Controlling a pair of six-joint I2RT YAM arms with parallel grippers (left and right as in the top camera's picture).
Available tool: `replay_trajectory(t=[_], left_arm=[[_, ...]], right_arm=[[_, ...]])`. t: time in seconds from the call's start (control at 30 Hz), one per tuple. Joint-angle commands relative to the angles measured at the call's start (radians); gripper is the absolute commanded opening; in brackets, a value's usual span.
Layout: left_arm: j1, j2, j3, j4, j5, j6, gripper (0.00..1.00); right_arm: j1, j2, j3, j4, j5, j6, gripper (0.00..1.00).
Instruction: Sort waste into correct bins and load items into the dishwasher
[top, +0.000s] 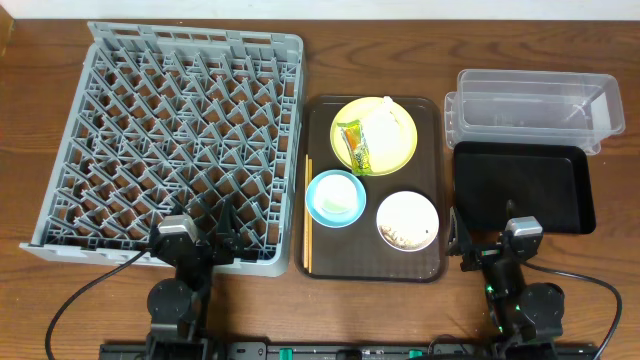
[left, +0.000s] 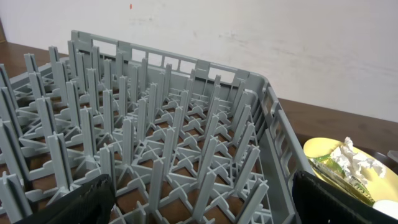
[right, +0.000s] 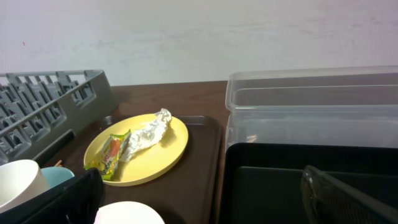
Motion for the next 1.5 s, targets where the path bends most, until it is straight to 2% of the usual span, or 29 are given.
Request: replay_trajectory(t=[0.0,0.67,0.8,1.0,1.2,1.37,1.4,1.47], left_arm=[[0.004,-0.007,-0.016,-0.045,-0.012,0.018,0.91],[0.004,0.0,-0.016,-0.045,-0.011,0.017,0.91],[0.004,0.001,-0.003,-0.045,-0.009,0.013,0.91],[0.004,0.049,0.138,-0.221,-0.009,0.013,0.91],[0.004,0.208,0.347,-0.404,-0.009,0.013,0.91],[0.004,0.378,0.511,-0.515,-0.009,0.013,0.91],[0.004,0.442,0.568,-0.567,-0.009,0.013,0.91],[0.004,0.5,0.615,-0.618,-0.009,0.014,0.91]], right_arm=[[0.01,0.0,-0.002,-0.003,-0.004,-0.002,0.99],[0.01,0.0,-0.002,0.004,-0.012,0.0,0.99],[0.009,0.0,0.0,0.005,-0.023,0.047,0.99],[0.009,0.026,0.057,-0.005,-0.027,0.047,0.99],[0.009,0.216,0.221,-0.068,-0.027,0.035,0.99],[0.009,0.498,0.448,-0.148,-0.073,-0.039,0.99],[0.009,0.612,0.551,-0.208,-0.092,-0.069,0.99],[0.009,0.722,0.65,-0.268,-0.142,-0.112,0.99]])
